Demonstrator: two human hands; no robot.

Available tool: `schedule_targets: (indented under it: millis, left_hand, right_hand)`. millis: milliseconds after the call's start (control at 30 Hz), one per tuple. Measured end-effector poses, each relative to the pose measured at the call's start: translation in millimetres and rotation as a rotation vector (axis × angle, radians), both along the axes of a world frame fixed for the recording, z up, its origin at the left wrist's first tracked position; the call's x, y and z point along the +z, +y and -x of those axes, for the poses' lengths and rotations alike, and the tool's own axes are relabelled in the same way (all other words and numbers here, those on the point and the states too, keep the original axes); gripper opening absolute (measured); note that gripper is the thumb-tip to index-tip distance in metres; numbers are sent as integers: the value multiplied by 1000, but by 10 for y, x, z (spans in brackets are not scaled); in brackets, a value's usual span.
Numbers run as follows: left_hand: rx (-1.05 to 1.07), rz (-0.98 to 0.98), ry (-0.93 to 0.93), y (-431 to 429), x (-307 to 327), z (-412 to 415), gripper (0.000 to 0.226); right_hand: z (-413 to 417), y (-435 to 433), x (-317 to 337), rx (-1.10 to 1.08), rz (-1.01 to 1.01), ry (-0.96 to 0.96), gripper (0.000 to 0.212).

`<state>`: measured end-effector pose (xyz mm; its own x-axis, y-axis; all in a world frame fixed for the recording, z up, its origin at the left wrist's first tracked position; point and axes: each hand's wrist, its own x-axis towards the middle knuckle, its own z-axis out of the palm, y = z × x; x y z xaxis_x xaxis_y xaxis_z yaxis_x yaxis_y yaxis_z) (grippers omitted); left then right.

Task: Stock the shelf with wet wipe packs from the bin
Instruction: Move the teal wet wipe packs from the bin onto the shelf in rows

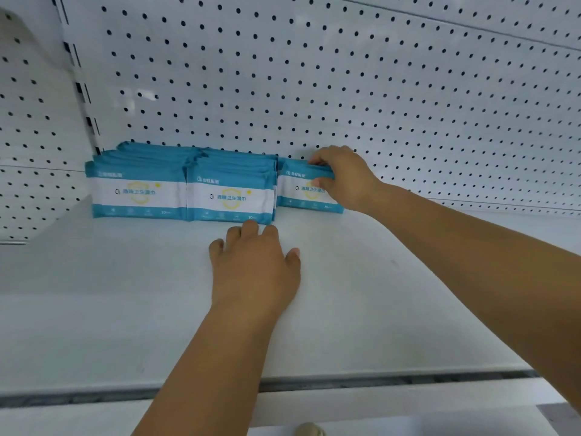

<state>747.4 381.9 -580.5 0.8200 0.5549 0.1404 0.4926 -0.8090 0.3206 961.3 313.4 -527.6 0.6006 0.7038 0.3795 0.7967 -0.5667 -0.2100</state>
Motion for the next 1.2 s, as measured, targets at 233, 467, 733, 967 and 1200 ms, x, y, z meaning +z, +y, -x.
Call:
schedule_targets:
  millis: [233, 467, 733, 967, 1200]
  left_hand:
    - [8, -8, 34, -22, -5, 7, 47]
    - [2, -14, 42, -15, 0, 5, 50]
    - [8, -24, -11, -9, -35, 18, 49]
    - [-27, 6, -170, -76, 57, 112, 58]
    - [-183, 10, -246, -451, 145, 282, 56]
  right_hand:
    - [-64, -171, -70, 0, 7, -147, 46]
    - [-38, -50, -116, 21, -58, -106, 39]
    - [118, -229, -94, -28, -8, -159, 55]
    - [448, -823, -91, 21, 137, -71, 70]
    - [721, -1614, -65, -48, 201, 58, 73]
